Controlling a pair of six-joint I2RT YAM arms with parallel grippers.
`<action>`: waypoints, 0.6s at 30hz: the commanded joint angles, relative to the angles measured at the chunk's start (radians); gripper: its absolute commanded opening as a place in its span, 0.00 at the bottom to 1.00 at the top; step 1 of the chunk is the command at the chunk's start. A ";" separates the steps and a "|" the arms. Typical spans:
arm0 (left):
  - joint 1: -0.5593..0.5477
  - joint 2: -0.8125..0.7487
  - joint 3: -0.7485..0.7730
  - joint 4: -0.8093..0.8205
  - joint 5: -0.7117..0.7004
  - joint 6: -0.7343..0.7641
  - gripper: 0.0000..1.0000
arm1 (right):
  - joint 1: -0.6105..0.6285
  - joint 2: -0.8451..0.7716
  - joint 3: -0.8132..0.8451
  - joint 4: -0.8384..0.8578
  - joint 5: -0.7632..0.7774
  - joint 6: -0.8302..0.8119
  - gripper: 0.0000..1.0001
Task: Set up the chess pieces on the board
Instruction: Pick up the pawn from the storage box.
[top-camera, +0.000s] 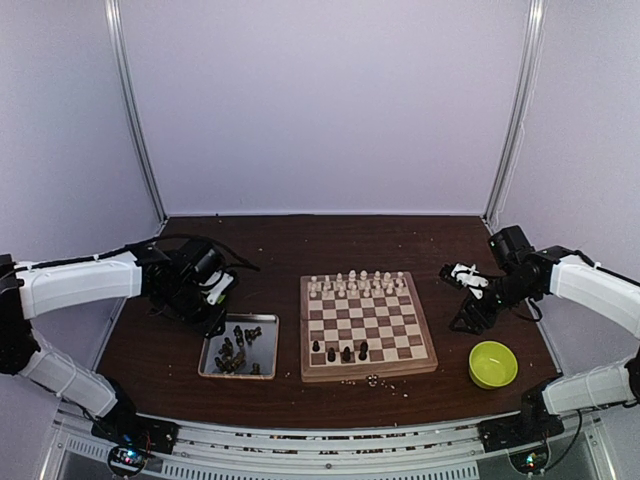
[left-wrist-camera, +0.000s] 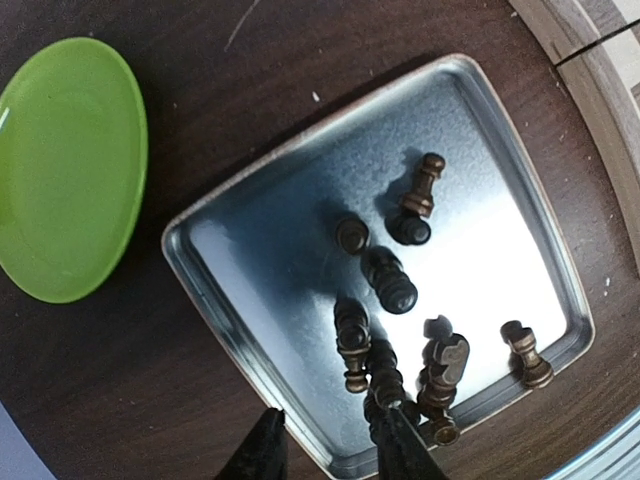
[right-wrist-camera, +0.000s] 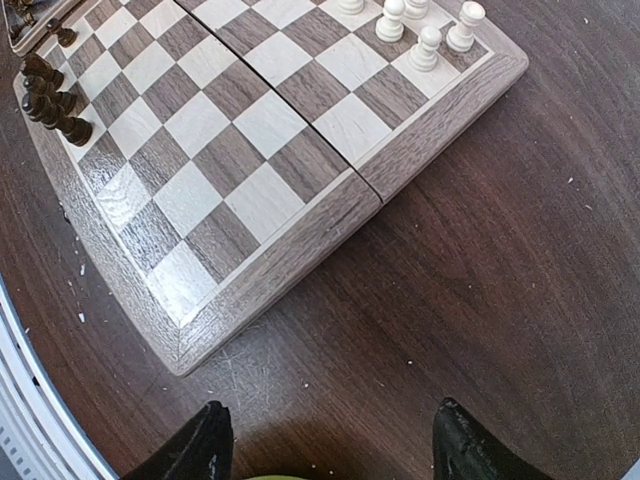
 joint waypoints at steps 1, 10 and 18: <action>0.020 0.037 -0.011 0.024 0.086 0.021 0.33 | 0.006 0.006 0.021 -0.007 0.004 -0.003 0.68; 0.022 0.150 0.025 0.038 0.081 0.027 0.36 | 0.006 0.004 0.020 -0.007 0.008 -0.003 0.68; 0.022 0.214 0.058 0.048 0.064 0.019 0.38 | 0.007 0.008 0.022 -0.009 0.006 -0.005 0.69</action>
